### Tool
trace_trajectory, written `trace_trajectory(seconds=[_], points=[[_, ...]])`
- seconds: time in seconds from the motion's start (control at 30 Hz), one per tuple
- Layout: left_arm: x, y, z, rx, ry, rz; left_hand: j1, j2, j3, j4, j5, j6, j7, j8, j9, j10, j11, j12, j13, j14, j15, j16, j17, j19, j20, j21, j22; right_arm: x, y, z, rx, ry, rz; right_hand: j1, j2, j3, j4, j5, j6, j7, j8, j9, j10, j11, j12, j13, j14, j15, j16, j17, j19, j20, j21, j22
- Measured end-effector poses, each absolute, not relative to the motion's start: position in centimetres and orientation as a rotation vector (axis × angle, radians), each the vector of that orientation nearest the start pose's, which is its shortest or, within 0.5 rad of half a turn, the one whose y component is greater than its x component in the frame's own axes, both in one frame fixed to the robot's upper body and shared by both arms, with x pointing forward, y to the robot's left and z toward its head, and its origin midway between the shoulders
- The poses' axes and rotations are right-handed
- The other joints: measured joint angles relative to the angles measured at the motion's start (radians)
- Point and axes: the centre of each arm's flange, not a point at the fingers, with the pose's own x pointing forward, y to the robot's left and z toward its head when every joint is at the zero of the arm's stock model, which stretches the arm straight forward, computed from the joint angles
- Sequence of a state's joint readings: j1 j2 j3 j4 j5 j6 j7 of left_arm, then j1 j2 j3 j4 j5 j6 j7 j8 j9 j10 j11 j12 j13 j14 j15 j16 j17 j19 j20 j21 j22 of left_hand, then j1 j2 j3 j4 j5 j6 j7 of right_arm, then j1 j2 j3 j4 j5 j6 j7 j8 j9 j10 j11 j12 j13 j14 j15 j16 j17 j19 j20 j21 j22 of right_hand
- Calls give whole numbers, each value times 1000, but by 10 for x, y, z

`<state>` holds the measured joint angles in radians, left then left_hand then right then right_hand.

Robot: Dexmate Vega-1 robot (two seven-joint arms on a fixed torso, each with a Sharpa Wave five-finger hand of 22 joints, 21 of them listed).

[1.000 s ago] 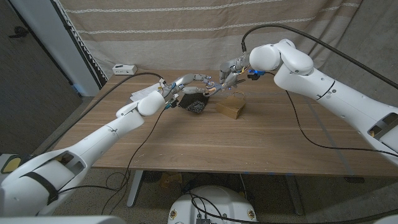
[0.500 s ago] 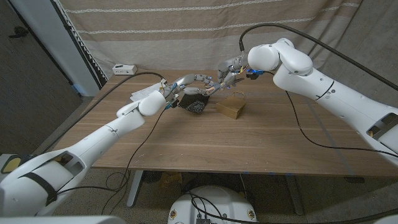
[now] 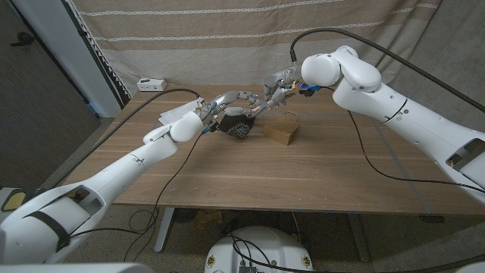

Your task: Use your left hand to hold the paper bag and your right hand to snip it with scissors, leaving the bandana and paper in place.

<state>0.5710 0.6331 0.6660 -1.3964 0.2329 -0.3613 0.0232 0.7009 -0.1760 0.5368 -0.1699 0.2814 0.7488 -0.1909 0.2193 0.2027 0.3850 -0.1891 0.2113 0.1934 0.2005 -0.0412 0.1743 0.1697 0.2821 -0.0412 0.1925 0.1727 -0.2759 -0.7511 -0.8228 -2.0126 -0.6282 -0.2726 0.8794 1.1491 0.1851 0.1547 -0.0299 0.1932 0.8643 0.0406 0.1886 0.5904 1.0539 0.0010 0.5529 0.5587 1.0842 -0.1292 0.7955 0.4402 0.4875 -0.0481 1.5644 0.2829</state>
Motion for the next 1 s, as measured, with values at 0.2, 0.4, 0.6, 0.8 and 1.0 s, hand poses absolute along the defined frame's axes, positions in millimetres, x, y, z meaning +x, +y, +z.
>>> trace_trajectory(seconds=[0.2, 0.4, 0.6, 0.8, 1.0], points=[[625, 168, 56, 1090, -924, -320, 18, 0, -12, -4, 0, 2, 2, 2, 0, -4, 4, 0, 0, 0, 0, 0, 0, 0, 0, 0, 0, 520, -94, 155, -1899, -485, 420, 0, 0, 2, 2, 0, 0, 0, -1, 0, 2, -2, 0, 3, 0, 0, 0, 0, 0, 0, 0, 0], [625, 166, 55, 1123, -921, -313, 30, 1, -16, 0, 0, 4, 0, -3, 0, -3, 3, 0, 0, 0, 0, 0, 0, 0, 0, 0, 0, 519, -92, 155, -1895, -498, 419, 0, 0, 20, 20, 0, 0, 0, -3, 0, 2, -2, 0, 3, 0, 0, 0, 0, 0, 0, 0, 0], [624, 162, 56, 1123, -939, -295, 94, 54, -7, 15, 0, 105, 7, 21, -3, 186, -16, 60, 2, 98, 1, 19, 8, 40, 0, 4, 2, 517, -91, 155, -1891, -508, 418, 0, 0, 24, 24, -1, 0, 0, -3, 0, 2, -2, 0, 2, 0, 0, 0, 0, 0, 0, 0, 0], [625, 158, 54, 1100, -975, -241, 130, 62, 21, 14, -7, 264, -22, 59, -11, 411, 8, 75, 18, 245, -3, 26, 15, 72, 0, 8, 3, 516, -91, 156, -1884, -511, 417, 4, -4, 36, 24, -4, -4, -3, -3, 1, 4, -3, 0, 2, 0, 0, 0, 0, 0, 0, 0, 0], [628, 153, 49, 1061, -1005, -197, 142, 50, 44, -9, -10, 350, -24, 118, 4, 491, 41, 86, 73, 350, -9, 26, 19, 92, -1, 8, 7, 516, -92, 157, -1877, -506, 414, 4, -3, 62, 10, 0, -6, -5, -3, 1, 4, -3, -7, -2, 0, 0, 0, 0, 0, 0, 0, 0]])
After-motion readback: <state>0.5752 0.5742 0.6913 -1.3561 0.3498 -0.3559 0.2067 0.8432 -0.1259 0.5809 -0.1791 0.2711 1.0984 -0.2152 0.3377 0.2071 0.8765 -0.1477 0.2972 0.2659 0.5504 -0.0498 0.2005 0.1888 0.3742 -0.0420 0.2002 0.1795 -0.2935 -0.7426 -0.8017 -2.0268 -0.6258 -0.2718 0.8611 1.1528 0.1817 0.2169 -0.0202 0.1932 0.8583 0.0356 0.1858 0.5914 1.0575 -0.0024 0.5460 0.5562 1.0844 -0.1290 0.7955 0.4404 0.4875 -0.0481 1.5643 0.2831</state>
